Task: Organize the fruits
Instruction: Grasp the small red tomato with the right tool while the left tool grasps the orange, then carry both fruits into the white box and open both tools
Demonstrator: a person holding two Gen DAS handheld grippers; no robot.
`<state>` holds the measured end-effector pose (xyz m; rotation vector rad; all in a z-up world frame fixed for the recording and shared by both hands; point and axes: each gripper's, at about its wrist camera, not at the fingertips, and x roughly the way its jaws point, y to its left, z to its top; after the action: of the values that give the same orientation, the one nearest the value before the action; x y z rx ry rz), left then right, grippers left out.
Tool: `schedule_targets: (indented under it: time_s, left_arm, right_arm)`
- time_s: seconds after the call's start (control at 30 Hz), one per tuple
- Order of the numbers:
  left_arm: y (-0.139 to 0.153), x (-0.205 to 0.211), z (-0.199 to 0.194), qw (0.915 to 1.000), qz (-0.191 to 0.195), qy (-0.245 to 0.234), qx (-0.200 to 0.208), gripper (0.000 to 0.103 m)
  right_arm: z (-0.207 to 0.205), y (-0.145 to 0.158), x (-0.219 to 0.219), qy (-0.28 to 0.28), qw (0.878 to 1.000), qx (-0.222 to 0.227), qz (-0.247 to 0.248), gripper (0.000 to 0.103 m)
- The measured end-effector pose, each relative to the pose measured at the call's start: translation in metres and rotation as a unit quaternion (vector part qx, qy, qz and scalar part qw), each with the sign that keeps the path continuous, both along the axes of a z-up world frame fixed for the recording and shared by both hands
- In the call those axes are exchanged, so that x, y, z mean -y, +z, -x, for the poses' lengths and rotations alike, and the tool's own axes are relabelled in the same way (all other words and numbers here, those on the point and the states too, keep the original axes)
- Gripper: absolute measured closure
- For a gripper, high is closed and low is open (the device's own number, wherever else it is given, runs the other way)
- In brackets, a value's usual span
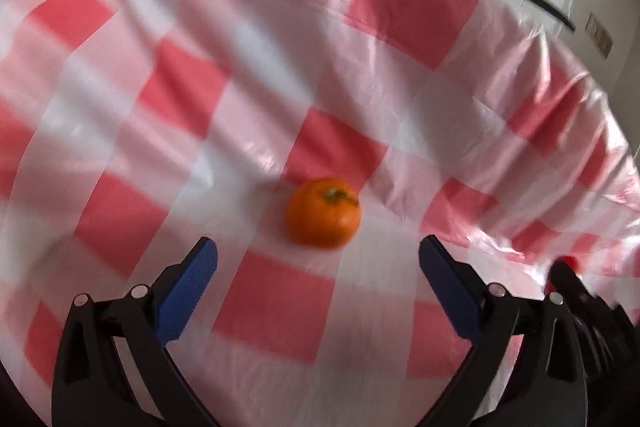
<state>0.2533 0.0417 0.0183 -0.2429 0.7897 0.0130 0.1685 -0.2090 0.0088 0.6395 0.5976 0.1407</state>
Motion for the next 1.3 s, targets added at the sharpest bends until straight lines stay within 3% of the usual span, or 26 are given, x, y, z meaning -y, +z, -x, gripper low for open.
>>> schedule_targets:
  time_s: [0.03,0.17,0.23,0.33,0.43,0.57,0.67,0.93,1.2,1.3]
  left_arm:
    - [-0.002,0.004,-0.007,0.9999,-0.011,-0.002,-0.007,0.007]
    - [-0.012,0.011,-0.028,0.9986,-0.026,-0.022,-0.041,0.032]
    - [-0.013,0.014,-0.031,0.9980,-0.038,-0.028,-0.041,0.039]
    - [-0.012,0.014,-0.031,0.9978,-0.045,-0.032,-0.038,0.058]
    - [-0.009,0.008,-0.028,0.9986,-0.029,-0.037,-0.022,0.058]
    - [0.005,0.006,0.002,0.9984,-0.047,-0.024,0.022,0.058]
    - [0.012,-0.005,0.042,0.9992,-0.010,-0.018,0.035,0.058]
    - [0.007,-0.037,0.155,0.9986,0.012,0.014,0.051,0.058]
    - [0.018,-0.041,0.167,0.9968,-0.004,0.019,0.078,0.058]
    - [0.018,-0.048,0.167,0.9965,0.014,0.027,0.078,0.058]
  right_arm:
    - [0.000,0.000,0.001,0.000,1.000,-0.001,-0.003,0.071]
    - [0.000,-0.001,0.001,0.004,1.000,-0.001,-0.002,0.071]
    - [-0.002,0.000,-0.004,0.010,1.000,0.001,0.003,0.071]
    - [-0.002,0.001,-0.010,0.015,1.000,0.000,0.014,0.071]
    - [-0.001,0.002,-0.012,0.019,1.000,0.002,0.020,0.071]
    - [-0.001,0.002,-0.012,0.023,1.000,0.002,0.021,0.071]
    - [-0.001,0.002,-0.012,0.024,0.999,0.004,0.024,0.071]
    - [-0.004,0.002,-0.015,0.027,0.999,0.000,0.029,0.071]
    - [-0.002,0.003,-0.018,0.032,0.999,0.012,0.034,0.071]
    - [0.007,0.006,-0.015,0.032,0.999,0.029,0.028,0.071]
